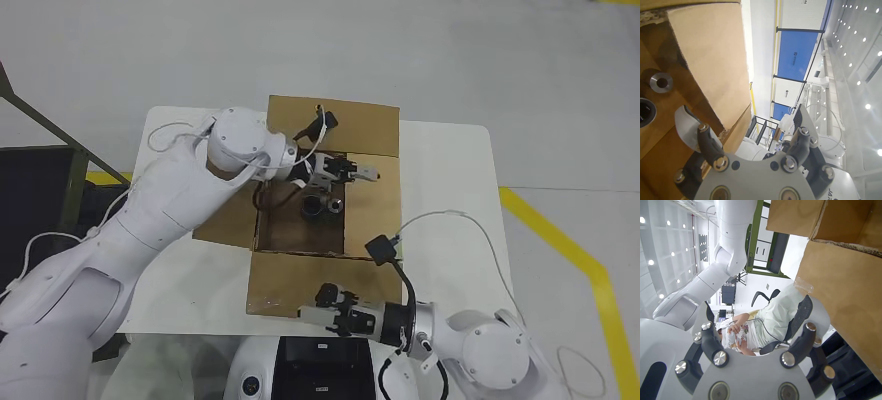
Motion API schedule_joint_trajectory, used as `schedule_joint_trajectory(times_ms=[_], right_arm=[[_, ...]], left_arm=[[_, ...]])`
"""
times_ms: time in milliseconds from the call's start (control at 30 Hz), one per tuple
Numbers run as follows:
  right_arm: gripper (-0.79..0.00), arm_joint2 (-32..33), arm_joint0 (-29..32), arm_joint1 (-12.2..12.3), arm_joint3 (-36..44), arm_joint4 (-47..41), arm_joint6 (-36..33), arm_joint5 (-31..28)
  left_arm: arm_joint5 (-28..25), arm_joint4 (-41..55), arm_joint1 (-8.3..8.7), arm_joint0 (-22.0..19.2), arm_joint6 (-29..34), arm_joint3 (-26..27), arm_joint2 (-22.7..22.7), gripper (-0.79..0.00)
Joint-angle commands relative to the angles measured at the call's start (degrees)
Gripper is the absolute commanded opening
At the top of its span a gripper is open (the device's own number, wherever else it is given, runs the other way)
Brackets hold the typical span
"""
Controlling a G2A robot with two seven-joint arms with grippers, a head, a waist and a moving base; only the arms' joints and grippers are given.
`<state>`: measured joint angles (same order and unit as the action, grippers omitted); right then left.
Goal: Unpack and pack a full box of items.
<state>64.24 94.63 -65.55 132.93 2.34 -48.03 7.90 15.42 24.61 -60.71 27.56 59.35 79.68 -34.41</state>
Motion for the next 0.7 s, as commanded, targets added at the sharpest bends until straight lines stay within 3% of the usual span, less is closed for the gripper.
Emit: schedule_joint_trajectory(times_ms=[0, 433, 667], right_arm=[[0.000, 0.21, 0.33, 0.11, -0.07, -0.09, 0.45, -0.15], [0.000, 0.25, 1.29, 0.71, -0.65, -1.06, 1.99, -1.10], [0.000, -0.51, 0.66, 0.90, -1.79, -1.00, 2.68, 0.20]], left_arm=[[-0.85, -0.77, -0.82, -0.32, -1.50, -0.83, 1.07, 0.000], [-3.37, -6.04, -4.31, -1.18, -7.02, -5.35, 4.08, 0.000], [-9.12, -2.77, -4.65, -0.28, -6.66, -5.85, 0.65, 0.000]])
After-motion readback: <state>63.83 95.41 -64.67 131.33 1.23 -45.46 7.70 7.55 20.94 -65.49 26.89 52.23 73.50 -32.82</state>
